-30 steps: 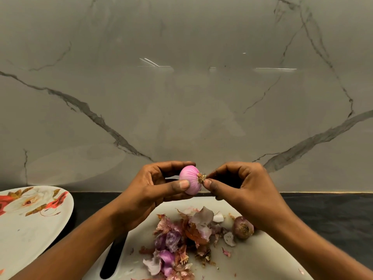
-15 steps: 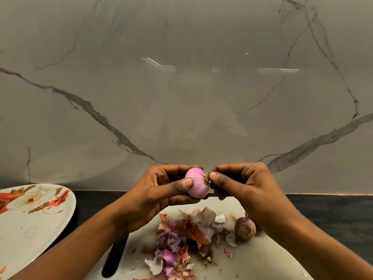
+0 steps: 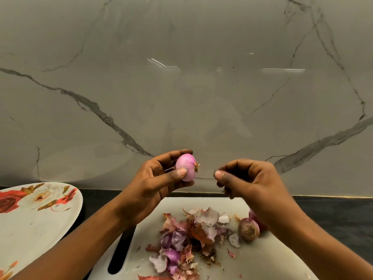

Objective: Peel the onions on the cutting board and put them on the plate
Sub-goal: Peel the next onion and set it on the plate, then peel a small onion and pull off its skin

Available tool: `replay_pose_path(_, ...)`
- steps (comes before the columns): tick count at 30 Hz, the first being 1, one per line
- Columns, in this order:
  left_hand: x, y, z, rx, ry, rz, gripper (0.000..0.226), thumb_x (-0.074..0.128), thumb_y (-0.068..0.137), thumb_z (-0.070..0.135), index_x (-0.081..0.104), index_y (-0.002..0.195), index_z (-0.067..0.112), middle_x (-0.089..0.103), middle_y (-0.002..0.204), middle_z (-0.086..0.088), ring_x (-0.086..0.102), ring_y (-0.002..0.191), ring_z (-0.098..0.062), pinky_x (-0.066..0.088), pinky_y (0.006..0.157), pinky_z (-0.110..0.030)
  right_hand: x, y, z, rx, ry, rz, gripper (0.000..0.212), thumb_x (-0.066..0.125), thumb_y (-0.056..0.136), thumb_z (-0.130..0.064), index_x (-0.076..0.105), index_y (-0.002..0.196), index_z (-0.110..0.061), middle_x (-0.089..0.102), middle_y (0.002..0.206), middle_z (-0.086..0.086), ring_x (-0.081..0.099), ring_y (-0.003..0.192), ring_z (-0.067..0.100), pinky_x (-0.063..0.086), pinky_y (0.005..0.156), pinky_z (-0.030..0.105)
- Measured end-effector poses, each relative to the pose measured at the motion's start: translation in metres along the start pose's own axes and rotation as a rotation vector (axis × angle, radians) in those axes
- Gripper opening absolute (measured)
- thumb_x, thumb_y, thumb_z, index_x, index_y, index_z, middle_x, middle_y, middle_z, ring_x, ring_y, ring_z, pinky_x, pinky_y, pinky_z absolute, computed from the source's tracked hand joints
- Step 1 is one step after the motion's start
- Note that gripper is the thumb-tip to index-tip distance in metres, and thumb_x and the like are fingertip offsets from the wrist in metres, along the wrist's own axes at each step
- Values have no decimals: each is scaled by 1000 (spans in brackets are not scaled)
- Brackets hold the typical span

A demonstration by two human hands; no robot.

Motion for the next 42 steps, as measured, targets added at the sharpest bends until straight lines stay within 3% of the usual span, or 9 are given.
replay_pose_path(3, 4, -4, 0, 6, 104, 6, 52, 78, 83, 8, 70, 133, 18, 73, 126, -10, 69, 121, -31, 59, 98, -35, 11, -9, -13, -205, -316, -34, 7, 81, 88, -21, 82, 93, -25, 78, 80, -13, 74, 76, 8, 62, 68, 26)
replay_pose_path(7, 4, -6, 4, 38, 281, 29, 55, 83, 81, 12, 70, 133, 27, 73, 129, -6, 68, 123, -29, 58, 103, -38, 21, -18, -21, -362, -478, -97, 8, 79, 92, -26, 84, 98, -28, 77, 83, -22, 74, 80, 4, 59, 65, 21)
replay_pose_path(12, 8, -10, 16, 67, 380, 56, 57, 87, 80, 13, 71, 133, 26, 73, 127, -3, 70, 120, -28, 61, 94, -36, 28, -19, -23, -372, -518, -148, 20, 69, 95, -43, 83, 97, -30, 72, 74, -26, 70, 72, 0, 51, 57, 13)
replay_pose_path(20, 2, -49, 59, 95, 610, 165, 50, 89, 83, 9, 73, 129, 20, 77, 115, -8, 74, 106, -31, 62, 94, -41, 27, -21, -24, -396, -579, -169, 9, 84, 87, -27, 82, 90, -36, 75, 80, -28, 73, 75, -2, 59, 62, 25)
replay_pose_path(25, -38, -112, 95, 90, 796, 304, 50, 91, 82, 13, 72, 128, 19, 78, 117, 0, 77, 103, -22, 63, 93, -37, 38, -28, -29, -395, -605, -226, 15, 82, 86, -29, 77, 82, -42, 74, 79, -28, 70, 58, 1, 55, 56, 27)
replay_pose_path(29, -81, -163, 112, 6, 975, 450, 50, 92, 80, 18, 73, 126, 28, 76, 115, 12, 75, 105, -10, 62, 91, -27, 47, -35, -32, -384, -594, -288, 14, 78, 84, -37, 74, 90, -49, 74, 81, -30, 68, 51, 4, 57, 51, 29)
replay_pose_path(35, -137, -204, 113, -134, 1171, 617, 50, 94, 76, 26, 73, 121, 35, 74, 115, 19, 73, 96, -4, 63, 91, -28, 50, -40, -31, -337, -626, -308, 21, 81, 83, -32, 75, 88, -51, 73, 80, -32, 68, 50, 2, 49, 42, 18)
replay_pose_path(39, -153, -211, 99, -205, 1256, 647, 51, 92, 79, 31, 69, 125, 37, 70, 121, 19, 71, 101, -5, 56, 84, -13, 52, -43, -32, -324, -633, -322, 22, 80, 81, -34, 74, 90, -54, 73, 80, -32, 68, 51, 1, 48, 40, 16)
replay_pose_path(42, -162, -208, 91, -222, 1254, 690, 51, 91, 79, 34, 68, 125, 37, 70, 123, 16, 71, 106, -9, 59, 95, -25, 48, -41, -29, -314, -633, -324, 25, 81, 80, -33, 74, 91, -54, 73, 80, -32, 69, 53, 2, 48, 42, 14)
Point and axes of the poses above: each hand's wrist, its own y-axis towards the middle knuckle, its own x-axis out of the palm, z = x × y, the point moved 9 cm from there along y, towards the middle knuckle
